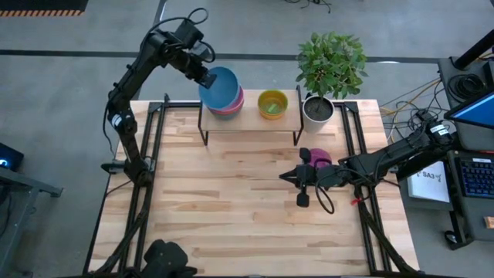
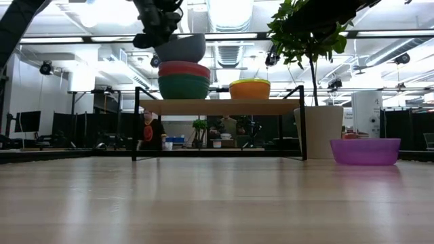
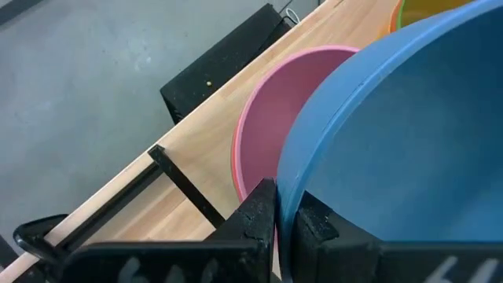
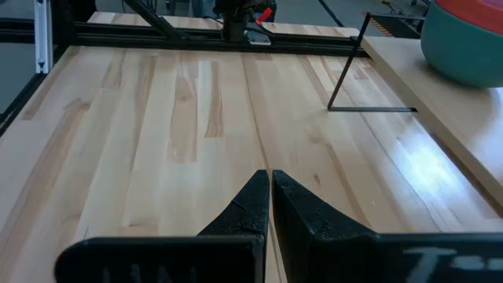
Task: Place and stack bowls onto a shelf
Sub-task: Stack the blue bowl on the pink bowl on the shelf
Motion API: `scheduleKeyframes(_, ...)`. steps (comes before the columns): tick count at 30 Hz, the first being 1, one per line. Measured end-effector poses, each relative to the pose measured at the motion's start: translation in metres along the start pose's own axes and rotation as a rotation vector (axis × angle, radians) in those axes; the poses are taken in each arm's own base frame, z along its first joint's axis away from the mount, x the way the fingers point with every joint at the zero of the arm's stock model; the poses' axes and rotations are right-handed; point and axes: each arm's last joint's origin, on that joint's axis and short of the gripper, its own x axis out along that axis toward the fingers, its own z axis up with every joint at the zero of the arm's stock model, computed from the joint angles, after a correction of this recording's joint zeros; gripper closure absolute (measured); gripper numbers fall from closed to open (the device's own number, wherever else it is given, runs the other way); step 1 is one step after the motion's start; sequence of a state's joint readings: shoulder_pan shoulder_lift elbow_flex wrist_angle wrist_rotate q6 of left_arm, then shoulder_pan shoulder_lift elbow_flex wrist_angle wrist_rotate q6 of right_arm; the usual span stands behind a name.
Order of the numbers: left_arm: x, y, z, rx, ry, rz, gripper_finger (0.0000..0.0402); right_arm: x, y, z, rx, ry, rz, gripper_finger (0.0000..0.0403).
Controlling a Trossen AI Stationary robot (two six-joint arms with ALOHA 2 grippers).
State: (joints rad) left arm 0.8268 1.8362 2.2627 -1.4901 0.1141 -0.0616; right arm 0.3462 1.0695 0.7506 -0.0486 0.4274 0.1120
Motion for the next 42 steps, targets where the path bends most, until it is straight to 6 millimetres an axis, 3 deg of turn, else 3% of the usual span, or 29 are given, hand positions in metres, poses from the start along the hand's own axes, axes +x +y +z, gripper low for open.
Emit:
scheduleKeyframes(6, 0.0, 0.0, 0.001, 0.001, -0.007, 0.017, 0.0391, 0.0, 0.0, 0.0, 0.0, -0.001, 0.0, 0.0394)
scheduleKeyframes(16, 0.0, 0.0, 0.001, 0.016, -0.014, 0.017, 0.0314, 0.0, 0.0, 0.0, 0.0, -0.001, 0.0, 0.0394)
scheduleKeyframes(22, -0.008, -0.001, 0.002, 0.083, -0.067, 0.018, 0.0286, 0.0, 0.0, 0.0, 0.0, -0.001, -0.001, 0.0394)
scheduleKeyframes(26, -0.017, -0.002, 0.003, 0.218, -0.129, 0.023, 0.0281, 0.0, 0.0, 0.0, 0.001, -0.001, -0.001, 0.0394)
scheduleKeyframes(31, -0.032, -0.009, 0.002, 0.519, -0.234, -0.174, 0.0295, 0.0, 0.0, 0.0, 0.001, -0.001, -0.001, 0.0394)
scheduleKeyframes(36, -0.038, -0.009, 0.008, 0.57, -0.338, -0.212, 0.0345, 0.0, 0.0, 0.0, 0.0, -0.001, -0.001, 0.0394)
scheduleKeyframes(42, -0.028, -0.006, 0.016, 0.578, -0.364, -0.201, 0.0397, 0.0, -0.001, 0.0, 0.001, -0.001, -0.003, 0.0394)
